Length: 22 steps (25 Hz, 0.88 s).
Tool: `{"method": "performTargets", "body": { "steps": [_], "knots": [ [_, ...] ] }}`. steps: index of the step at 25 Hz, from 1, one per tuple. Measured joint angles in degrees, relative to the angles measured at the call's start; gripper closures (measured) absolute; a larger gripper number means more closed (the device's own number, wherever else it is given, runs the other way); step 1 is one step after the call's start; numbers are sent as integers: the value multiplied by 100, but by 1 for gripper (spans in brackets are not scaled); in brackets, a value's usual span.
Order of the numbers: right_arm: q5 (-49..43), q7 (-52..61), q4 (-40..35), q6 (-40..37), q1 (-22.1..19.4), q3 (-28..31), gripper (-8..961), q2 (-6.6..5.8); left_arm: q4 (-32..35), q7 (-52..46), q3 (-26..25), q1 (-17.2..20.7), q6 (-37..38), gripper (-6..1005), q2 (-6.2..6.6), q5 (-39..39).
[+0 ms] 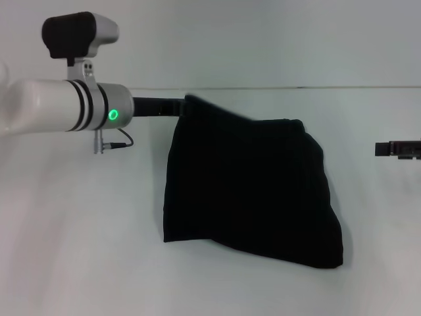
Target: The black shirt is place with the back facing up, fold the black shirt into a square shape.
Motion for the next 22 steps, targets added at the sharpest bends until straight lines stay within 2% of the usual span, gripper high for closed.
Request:
{"method": "performTargets", "body": {
  "steps": [3,6,9,11,15,16,17,18,21,22],
  "knots": [
    [249,-223,-2,0,-1,20,100,-1,229,-8,-66,143,-8,830,9,-15],
    [711,-573,-5,-10,-44,22,99,-1,761,-83,-102,420,66,814,7,-23],
    [1215,-991,2,-28,-97,35,97,13,1356,-225,-191,733,332,683,-35,-29],
    [1644,-1406,-5,-116,-148,39,96,69,1806,-221,-345,956,794,595,-96,-35],
    [1967,-1878,41,-210,-166,38,79,128,2577,159,-604,1400,1938,497,-260,-193],
    [2014,-2001,46,-211,-167,39,64,163,2664,338,-670,1483,2210,472,-285,-327],
    [2061,-2147,45,-211,-168,39,48,214,2733,714,-835,1620,2801,448,-318,-641],
    [2093,-2229,38,-212,-168,39,46,251,2733,714,-835,1620,2801,424,-318,-641],
    [2188,-2441,11,-239,-149,46,39,320,2602,1416,-1267,1788,3740,350,-336,-1192],
    [2202,-2523,9,-257,-130,41,37,333,2602,1416,-1267,1788,3740,317,-336,-1192]
  ]
}}
